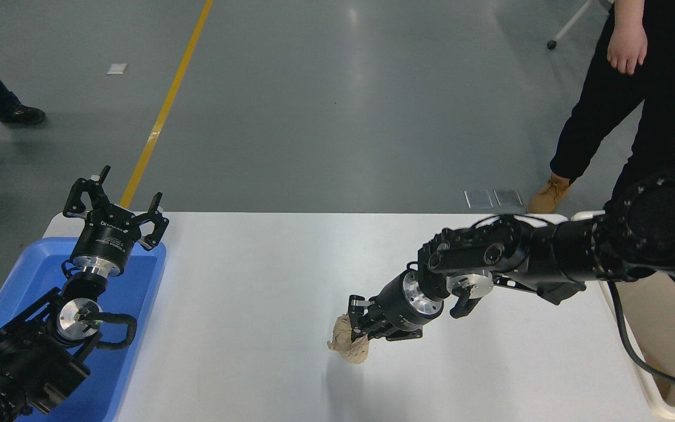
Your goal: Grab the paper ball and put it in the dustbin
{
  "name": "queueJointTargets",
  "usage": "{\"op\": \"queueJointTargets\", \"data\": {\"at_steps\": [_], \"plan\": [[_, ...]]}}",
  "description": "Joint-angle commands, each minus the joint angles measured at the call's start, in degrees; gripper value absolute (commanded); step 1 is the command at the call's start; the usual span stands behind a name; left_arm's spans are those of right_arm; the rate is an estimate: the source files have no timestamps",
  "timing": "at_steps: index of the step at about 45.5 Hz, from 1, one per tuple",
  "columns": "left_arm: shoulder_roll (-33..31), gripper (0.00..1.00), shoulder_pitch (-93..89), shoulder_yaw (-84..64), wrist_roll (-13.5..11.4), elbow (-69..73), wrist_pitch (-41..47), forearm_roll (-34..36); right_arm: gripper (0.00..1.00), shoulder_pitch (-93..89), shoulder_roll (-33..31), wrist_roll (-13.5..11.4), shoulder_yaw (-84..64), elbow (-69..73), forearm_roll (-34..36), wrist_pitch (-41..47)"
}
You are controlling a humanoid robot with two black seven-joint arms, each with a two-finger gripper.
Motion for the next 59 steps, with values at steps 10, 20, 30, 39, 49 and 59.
{"op": "queueJointTargets", "data": {"at_steps": [10,20,30,39,49,59], "plan": [[0.0,0.99,0.0,0.0,0.0,0.0,0.0,0.0,0.00,18.9,-11.7,-0.1,-5.1,4.0,-2.5,3.9],[0.0,0.99,0.0,0.0,0.0,-0.1,0.0,0.1,0.00,25.6,-16.8,-0.2,-5.3,4.1,-2.5,7.1],[0.0,0.99,0.0,0.0,0.0,0.0,0.0,0.1,0.00,29.2,-19.1,-0.2,-5.3,4.2,-2.5,8.9],[0.0,0.99,0.0,0.0,0.0,-0.1,0.0,0.1,0.00,29.4,-19.3,-0.3,-5.4,4.2,-2.5,9.0],[0.0,0.99,0.0,0.0,0.0,0.0,0.0,0.1,0.00,29.3,-19.3,-0.3,-5.4,4.2,-2.6,9.0],[0.0,0.99,0.0,0.0,0.0,-0.1,0.0,0.1,0.00,27.9,-19.7,-0.4,-6.1,3.0,-5.9,8.5]]}}
